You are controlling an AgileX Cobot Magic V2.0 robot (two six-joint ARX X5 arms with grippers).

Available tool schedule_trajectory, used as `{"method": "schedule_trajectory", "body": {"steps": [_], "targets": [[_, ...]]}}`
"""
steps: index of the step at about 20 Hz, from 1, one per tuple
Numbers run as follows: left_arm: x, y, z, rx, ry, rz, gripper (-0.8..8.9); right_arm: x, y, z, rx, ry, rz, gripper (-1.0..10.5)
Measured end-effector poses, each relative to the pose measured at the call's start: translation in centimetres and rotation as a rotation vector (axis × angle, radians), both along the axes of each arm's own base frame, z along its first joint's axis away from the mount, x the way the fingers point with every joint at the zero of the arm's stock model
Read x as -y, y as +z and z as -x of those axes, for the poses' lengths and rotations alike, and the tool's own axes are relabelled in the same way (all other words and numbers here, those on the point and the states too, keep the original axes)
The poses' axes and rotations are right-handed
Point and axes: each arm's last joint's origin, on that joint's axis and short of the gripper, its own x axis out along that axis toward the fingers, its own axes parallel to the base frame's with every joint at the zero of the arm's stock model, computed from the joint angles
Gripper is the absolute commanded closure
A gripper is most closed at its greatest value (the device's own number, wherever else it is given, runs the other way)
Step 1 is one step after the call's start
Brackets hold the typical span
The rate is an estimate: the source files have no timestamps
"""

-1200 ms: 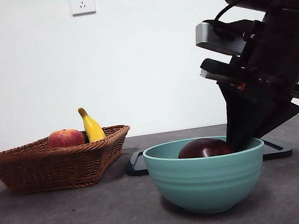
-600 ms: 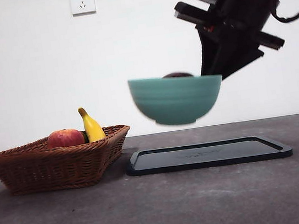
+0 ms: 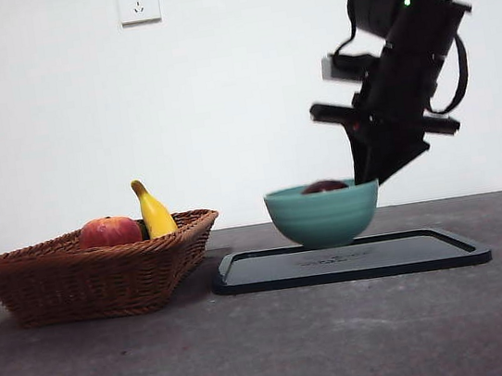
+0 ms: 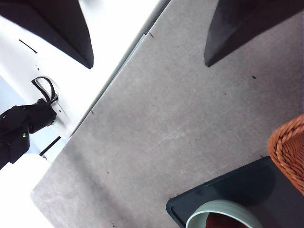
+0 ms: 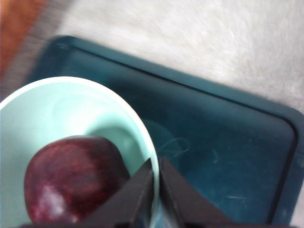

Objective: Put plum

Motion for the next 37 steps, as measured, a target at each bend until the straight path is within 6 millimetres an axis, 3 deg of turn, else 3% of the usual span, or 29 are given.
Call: {"method": "schedule_trajectory", "body": {"steps": [5, 9, 11, 15, 17, 19, 23, 26, 29, 33, 37], "targets": [[0.0, 0.0, 0.0, 0.000, 0.000, 0.000, 4.40, 0.0, -1.8, -1.0, -0.022, -0.005, 0.009, 9.4], [0.0, 0.0, 0.0, 0.000, 0.000, 0.000, 4.40, 0.0, -1.9, -1.1, -0.024, -0.002, 0.011, 9.3], [0.0, 0.0, 0.0, 0.000, 0.000, 0.000, 4.40, 0.0, -1.9, -1.1, -0.025, -0.002, 0.011, 7.6], [0.0, 0.0, 0.0, 0.000, 0.000, 0.000, 4.40, 0.0, -1.9, -1.0, -0.038, -0.008, 0.012, 7.3], [0.0, 0.0, 0.0, 0.000, 0.000, 0.000, 4.40, 0.1, -1.4, -0.9, -0.028, -0.012, 0.011, 7.3], [0.0, 0.0, 0.0, 0.000, 0.000, 0.000, 4.40, 0.5, 1.3, -0.1, 0.033, -0.016, -0.009, 7.3], [0.0, 0.0, 0.0, 0.000, 0.000, 0.000, 4.40, 1.7, 8.1, 3.7, 0.148, -0.011, -0.053, 7.3], [0.0, 0.0, 0.0, 0.000, 0.000, 0.000, 4.40, 2.9, 12.2, 8.1, 0.188, 0.010, -0.060, 7.3], [0.0, 0.0, 0.0, 0.000, 0.000, 0.000, 4.40, 4.3, 14.9, 12.2, 0.204, 0.029, -0.047, 7.3], [0.0, 0.0, 0.0, 0.000, 0.000, 0.000, 4.40, 5.6, 16.0, 16.5, 0.220, 0.059, -0.074, 7.3], [0.0, 0.0, 0.0, 0.000, 0.000, 0.000, 4.40, 6.5, 13.6, 20.3, 0.192, 0.127, -0.138, 7.3]]}}
